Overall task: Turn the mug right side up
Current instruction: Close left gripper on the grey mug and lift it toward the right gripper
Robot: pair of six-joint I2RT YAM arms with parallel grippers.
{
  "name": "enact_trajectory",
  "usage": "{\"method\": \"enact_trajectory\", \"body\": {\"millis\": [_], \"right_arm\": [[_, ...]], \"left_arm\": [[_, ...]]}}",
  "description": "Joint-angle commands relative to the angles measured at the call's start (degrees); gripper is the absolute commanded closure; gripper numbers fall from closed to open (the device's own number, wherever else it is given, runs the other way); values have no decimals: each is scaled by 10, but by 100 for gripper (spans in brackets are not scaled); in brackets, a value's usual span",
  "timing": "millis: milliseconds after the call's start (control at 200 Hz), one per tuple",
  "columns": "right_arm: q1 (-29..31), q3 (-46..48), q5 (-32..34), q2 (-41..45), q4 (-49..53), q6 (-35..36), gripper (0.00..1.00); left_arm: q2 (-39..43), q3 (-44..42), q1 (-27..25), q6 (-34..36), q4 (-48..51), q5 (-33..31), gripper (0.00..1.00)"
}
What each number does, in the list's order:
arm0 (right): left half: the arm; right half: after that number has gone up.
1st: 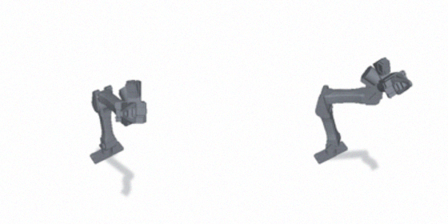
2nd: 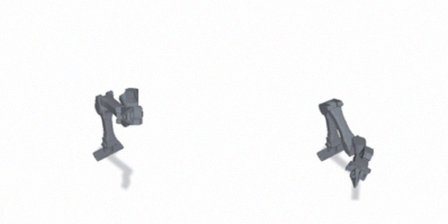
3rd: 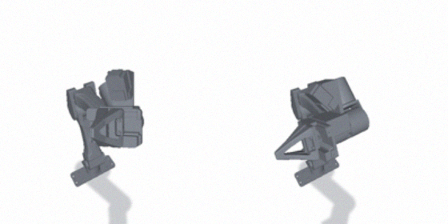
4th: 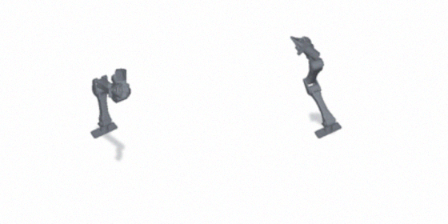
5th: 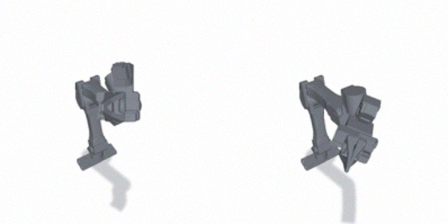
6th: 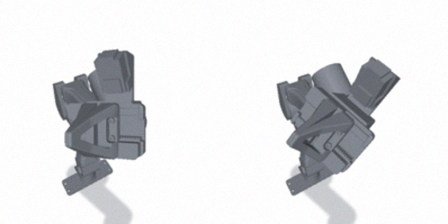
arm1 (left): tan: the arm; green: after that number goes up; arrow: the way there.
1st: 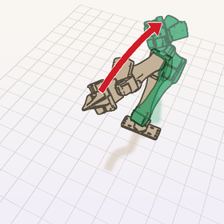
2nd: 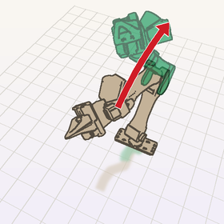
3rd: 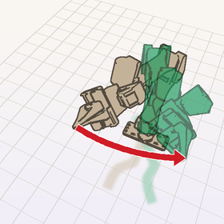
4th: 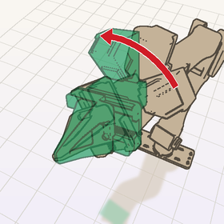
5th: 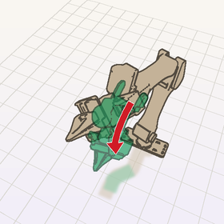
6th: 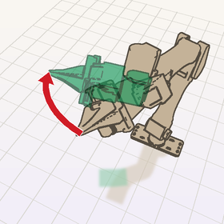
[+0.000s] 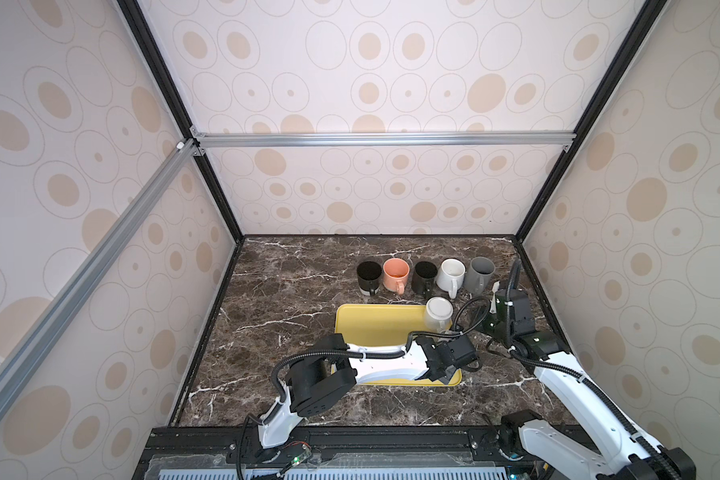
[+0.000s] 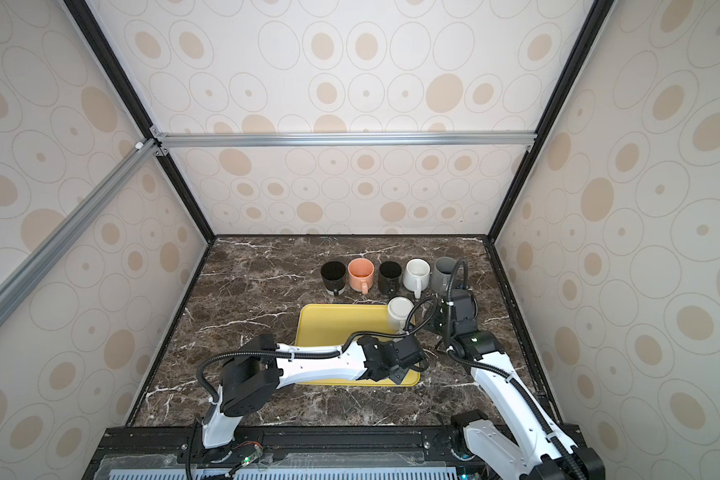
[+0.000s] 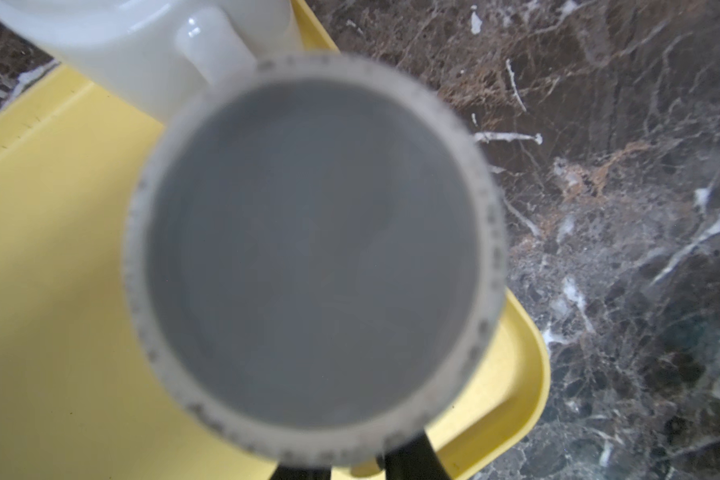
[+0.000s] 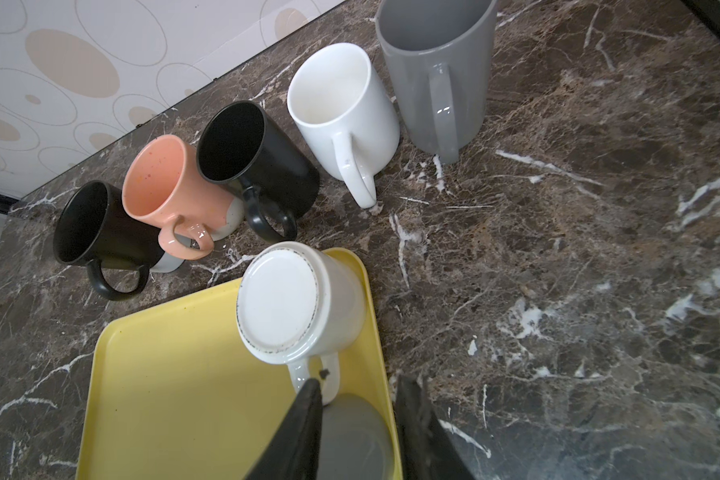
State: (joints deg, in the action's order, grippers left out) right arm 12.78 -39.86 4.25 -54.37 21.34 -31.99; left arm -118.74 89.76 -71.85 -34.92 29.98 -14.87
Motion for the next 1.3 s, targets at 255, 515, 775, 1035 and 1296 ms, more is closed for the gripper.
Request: {"method": "enact_trajectory", "body": {"millis": [255,515,775,1035,1296], "right_arm": [[-3,4,-8,6,-1,-1,68],[-3,-2,-11,3,4,2,68],[-3,-32,-30,-15,15,14,68],[-3,-47,-117,-18,5,30,68],[-3,1,-261,19,-126,-7,68]], "left_arm": [[9,-12,15,1,-16,-14,100],[80,-59,19,14,-33,-43,100],[161,-101,27,18,-8,-74,100],[284,-135,38,27,-50,-64,100],[484,-314,113,12,-328,24,100]]}}
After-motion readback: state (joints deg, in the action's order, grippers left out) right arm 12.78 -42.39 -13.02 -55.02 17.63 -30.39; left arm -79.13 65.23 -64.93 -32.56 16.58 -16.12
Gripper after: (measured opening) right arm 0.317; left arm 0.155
